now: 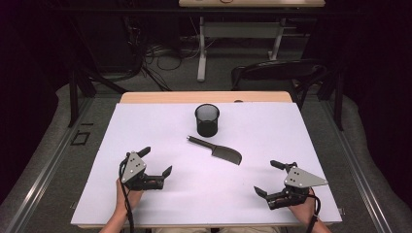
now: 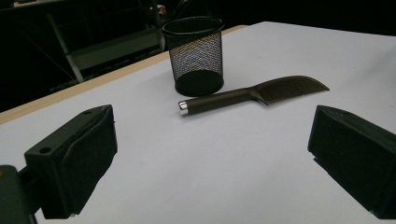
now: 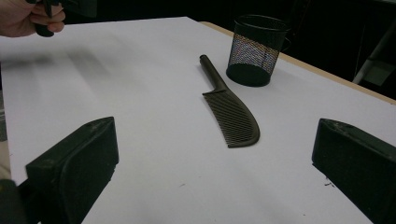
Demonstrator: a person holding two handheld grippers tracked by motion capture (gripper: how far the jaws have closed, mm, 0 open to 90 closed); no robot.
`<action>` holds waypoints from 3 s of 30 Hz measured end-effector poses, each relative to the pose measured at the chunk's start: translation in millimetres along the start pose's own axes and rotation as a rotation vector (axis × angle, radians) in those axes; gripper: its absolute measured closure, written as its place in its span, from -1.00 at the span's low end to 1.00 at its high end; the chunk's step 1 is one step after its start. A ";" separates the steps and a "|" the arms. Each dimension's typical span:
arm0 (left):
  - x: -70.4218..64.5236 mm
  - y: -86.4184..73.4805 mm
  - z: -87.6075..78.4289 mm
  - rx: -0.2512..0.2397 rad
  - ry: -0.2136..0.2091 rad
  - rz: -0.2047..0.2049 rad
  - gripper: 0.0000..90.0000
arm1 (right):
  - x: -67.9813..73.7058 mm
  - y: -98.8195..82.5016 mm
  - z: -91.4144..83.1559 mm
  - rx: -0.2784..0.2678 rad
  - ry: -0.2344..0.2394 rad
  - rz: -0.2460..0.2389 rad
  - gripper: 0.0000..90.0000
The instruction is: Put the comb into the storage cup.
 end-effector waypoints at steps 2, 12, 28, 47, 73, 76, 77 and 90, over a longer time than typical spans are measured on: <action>-0.1 1.0 1.7 0.006 -0.002 -0.003 -0.96 | 0.1 0.3 0.1 0.001 0.001 -0.005 -1.00; -1.8 1.8 15.8 0.073 -0.025 -0.019 -0.99 | -0.5 -0.2 -0.3 0.001 0.002 0.000 -1.00; 5.0 5.7 36.8 0.119 -0.018 -0.025 -0.99 | -0.8 -1.0 1.0 0.003 0.005 0.005 -0.99; 15.4 15.1 57.6 0.145 -0.011 -0.046 -0.99 | -1.5 -2.3 2.0 0.010 0.004 0.000 -0.99; 25.9 27.8 89.7 0.171 0.013 -0.069 -1.00 | -2.2 -1.9 2.7 0.007 0.004 -0.004 -0.99; 27.5 27.7 96.0 0.181 0.024 -0.068 -1.00 | -2.1 -1.7 2.9 0.006 0.005 -0.003 -0.99; 28.1 28.0 97.9 0.182 0.029 -0.066 -1.00 | -2.0 -1.7 2.9 0.006 0.006 -0.004 -0.99; 35.3 29.3 118.5 0.210 0.055 -0.069 -0.15 | -2.1 -2.7 3.7 0.013 0.008 -0.007 -0.98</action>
Point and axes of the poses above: each handheld gripper's, and its own axes: z roughly forward along the jaws, y roughly out of its top, x roughly to its left, the point moved 10 cm from there along z, roughly forward along the jaws, and after that the axes turned 13 degrees about -z, right-handed, at the moved point
